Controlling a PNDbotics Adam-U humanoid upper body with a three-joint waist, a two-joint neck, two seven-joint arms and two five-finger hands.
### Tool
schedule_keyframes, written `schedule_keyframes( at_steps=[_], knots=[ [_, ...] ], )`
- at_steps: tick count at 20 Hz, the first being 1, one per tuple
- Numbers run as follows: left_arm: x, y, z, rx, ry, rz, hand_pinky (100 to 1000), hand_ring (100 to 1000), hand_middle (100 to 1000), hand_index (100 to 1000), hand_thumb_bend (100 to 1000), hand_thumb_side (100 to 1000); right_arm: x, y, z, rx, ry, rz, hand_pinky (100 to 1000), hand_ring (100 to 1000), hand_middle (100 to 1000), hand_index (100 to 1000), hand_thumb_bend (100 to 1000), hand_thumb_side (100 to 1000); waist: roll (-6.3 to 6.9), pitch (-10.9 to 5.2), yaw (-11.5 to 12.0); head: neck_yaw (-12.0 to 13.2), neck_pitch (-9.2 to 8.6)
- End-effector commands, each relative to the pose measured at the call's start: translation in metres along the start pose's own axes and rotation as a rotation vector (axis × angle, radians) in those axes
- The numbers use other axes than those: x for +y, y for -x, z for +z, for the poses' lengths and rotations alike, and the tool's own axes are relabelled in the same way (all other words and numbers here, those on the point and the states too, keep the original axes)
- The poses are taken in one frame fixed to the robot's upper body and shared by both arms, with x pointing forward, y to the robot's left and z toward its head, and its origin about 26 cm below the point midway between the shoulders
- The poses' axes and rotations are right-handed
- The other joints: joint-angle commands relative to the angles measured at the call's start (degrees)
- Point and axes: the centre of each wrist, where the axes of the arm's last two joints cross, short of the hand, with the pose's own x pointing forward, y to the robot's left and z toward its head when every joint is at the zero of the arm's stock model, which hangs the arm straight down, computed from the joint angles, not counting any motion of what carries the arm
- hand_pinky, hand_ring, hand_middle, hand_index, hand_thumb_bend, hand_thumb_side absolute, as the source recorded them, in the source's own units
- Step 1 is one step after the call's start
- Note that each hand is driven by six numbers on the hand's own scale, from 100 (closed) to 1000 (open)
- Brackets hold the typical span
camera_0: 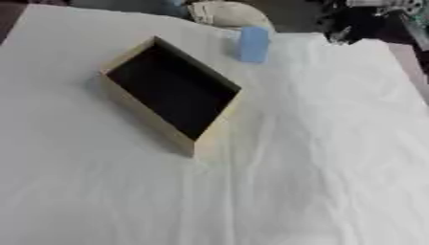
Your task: Pick up objects on the table and place them in the box.
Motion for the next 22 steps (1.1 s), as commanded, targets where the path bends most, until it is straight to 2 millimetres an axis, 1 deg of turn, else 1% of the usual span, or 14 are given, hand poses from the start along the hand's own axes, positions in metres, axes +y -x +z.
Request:
schedule_keyframes(
  at_steps=[1,7,11,12,13,15,18,22],
  knots=[
    [0.002,-0.005,-0.006,-0.027,0.002,0.006,660,680,726,736,224,859,-0.011,0.005,0.007,0.0,0.03,0.013,957,974,928,1000,100,572,0.28,-1.36,0.3,0.1,0.02],
    [0.001,-0.006,-0.006,-0.029,0.003,0.009,659,679,726,735,220,853,-0.01,-0.001,0.001,-0.027,0.029,-0.005,974,983,934,1000,100,566,-0.06,-1.34,1.4,0.1,-0.31],
    [0.001,-0.006,-0.006,-0.03,0.003,0.01,659,679,726,735,220,853,-0.011,-0.003,0.0,-0.024,0.031,-0.001,974,983,934,1000,100,566,-0.11,-1.33,1.5,0.1,-0.36],
    [0.001,-0.005,-0.006,-0.03,0.004,0.008,658,678,725,734,209,842,-0.014,-0.002,0.002,-0.018,0.04,0.007,997,1000,944,1000,507,751,-0.28,-1.37,1.8,0.2,-0.34],
    [0.001,-0.005,-0.006,-0.03,0.006,0.007,658,678,725,734,209,843,-0.02,-0.003,0.005,-0.003,0.058,0.025,997,1000,945,1000,513,754,-0.48,-1.37,2.2,0.2,-0.38],
    [0.001,-0.006,-0.006,-0.03,0.009,0.007,658,678,725,734,210,845,-0.026,-0.008,0.007,0.018,0.088,0.057,998,1000,946,1000,508,753,-0.73,-1.34,2.7,0.1,-0.42],
    [0.001,-0.006,-0.006,-0.028,0.011,0.006,657,677,724,732,208,844,-0.027,-0.012,0.004,0.028,0.112,0.092,998,1000,946,1000,492,747,-0.84,-1.35,3.0,0.1,-0.36],
    [0.001,-0.005,-0.006,-0.024,0.01,0.003,657,676,723,731,206,840,-0.026,-0.013,0.001,0.03,0.109,0.116,1000,1000,948,1000,483,749,-0.78,-1.7,3.1,0.3,-0.03]
  ],
)
